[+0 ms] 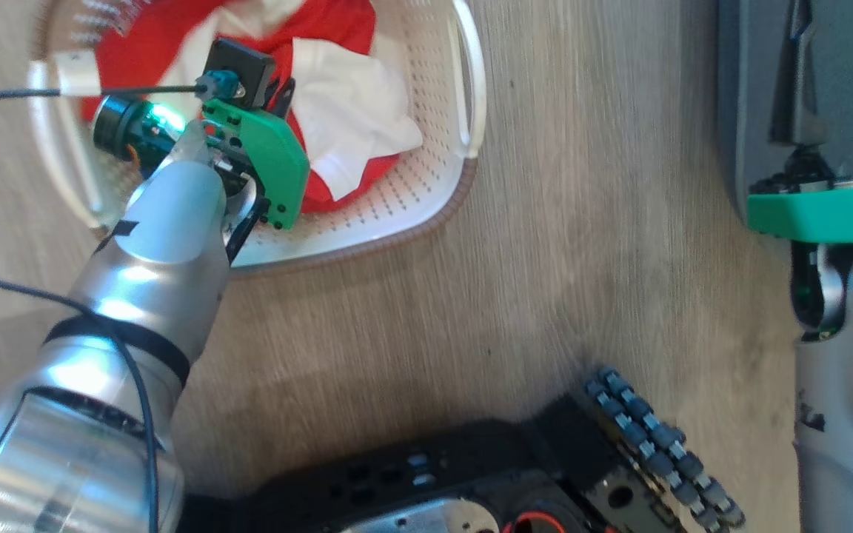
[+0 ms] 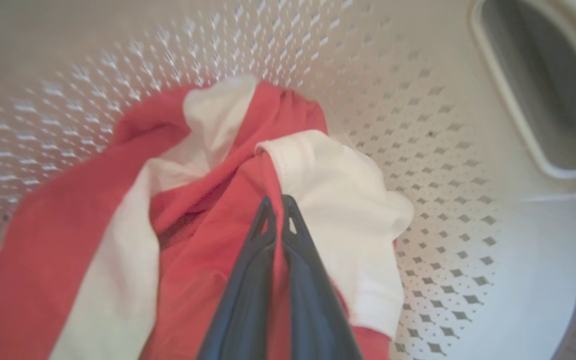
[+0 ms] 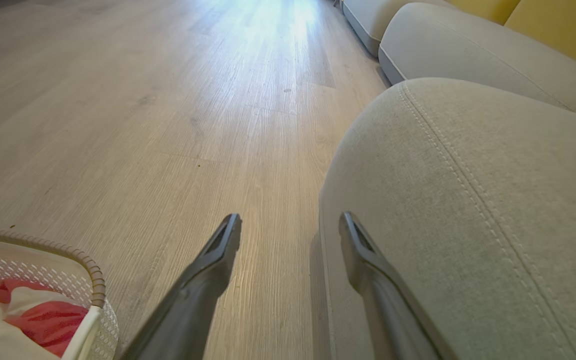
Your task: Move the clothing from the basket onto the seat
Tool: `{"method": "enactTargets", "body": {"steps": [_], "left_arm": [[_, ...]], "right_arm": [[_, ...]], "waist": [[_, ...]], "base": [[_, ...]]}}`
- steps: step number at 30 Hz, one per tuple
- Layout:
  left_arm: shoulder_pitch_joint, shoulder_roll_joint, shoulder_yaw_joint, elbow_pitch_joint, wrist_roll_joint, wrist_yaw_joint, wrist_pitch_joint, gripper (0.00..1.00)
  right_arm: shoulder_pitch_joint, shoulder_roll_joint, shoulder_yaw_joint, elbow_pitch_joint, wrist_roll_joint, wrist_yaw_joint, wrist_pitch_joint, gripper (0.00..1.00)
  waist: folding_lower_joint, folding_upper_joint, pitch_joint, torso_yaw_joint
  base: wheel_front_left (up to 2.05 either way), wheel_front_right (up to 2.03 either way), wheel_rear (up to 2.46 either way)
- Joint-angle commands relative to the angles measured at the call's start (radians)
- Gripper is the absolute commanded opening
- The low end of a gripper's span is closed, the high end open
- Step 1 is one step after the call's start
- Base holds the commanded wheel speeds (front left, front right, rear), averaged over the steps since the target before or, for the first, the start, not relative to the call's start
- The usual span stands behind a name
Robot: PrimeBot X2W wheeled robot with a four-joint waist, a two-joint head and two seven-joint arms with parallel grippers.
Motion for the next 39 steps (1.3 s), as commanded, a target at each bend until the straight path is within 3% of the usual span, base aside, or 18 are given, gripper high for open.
{"method": "enactTargets", "body": {"steps": [1, 9, 21, 29, 39], "left_arm": [[0.050, 0.015, 0.022, -0.033, -0.023, -0.005, -0.029, 0.00], [0.213, 0.040, 0.117, -0.207, -0.095, 0.002, -0.050, 0.00], [0.536, 0.129, 0.292, -0.555, -0.107, 0.088, -0.051, 0.00], [0.723, 0.178, 0.393, -0.805, -0.092, 0.163, -0.051, 0.00], [0.887, 0.237, 0.446, -0.978, -0.091, 0.235, -0.033, 0.00]], "right_arm": [[0.042, -0.001, 0.016, -0.010, -0.008, 0.000, -0.006, 1.00], [0.098, -0.037, 0.014, 0.061, -0.018, 0.000, -0.006, 1.00], [0.207, -0.056, 0.032, 0.148, -0.013, 0.000, -0.006, 1.00], [0.285, -0.072, 0.032, 0.190, -0.014, 0.000, -0.006, 1.00], [0.356, -0.082, 0.052, 0.217, -0.011, 0.000, -0.006, 1.00]], "waist": [[0.0000, 0.0000, -0.100, 0.045], [0.0000, 0.0000, -0.351, 0.133], [0.0000, 0.0000, -0.651, 0.216], [0.0000, 0.0000, -0.787, 0.256], [0.0000, 0.0000, -0.906, 0.263]], "base": [[0.00, 0.00, 0.00], [0.00, 0.00, 0.00], [0.00, 0.00, 0.00], [0.00, 0.00, 0.00], [0.00, 0.00, 0.00]]}}
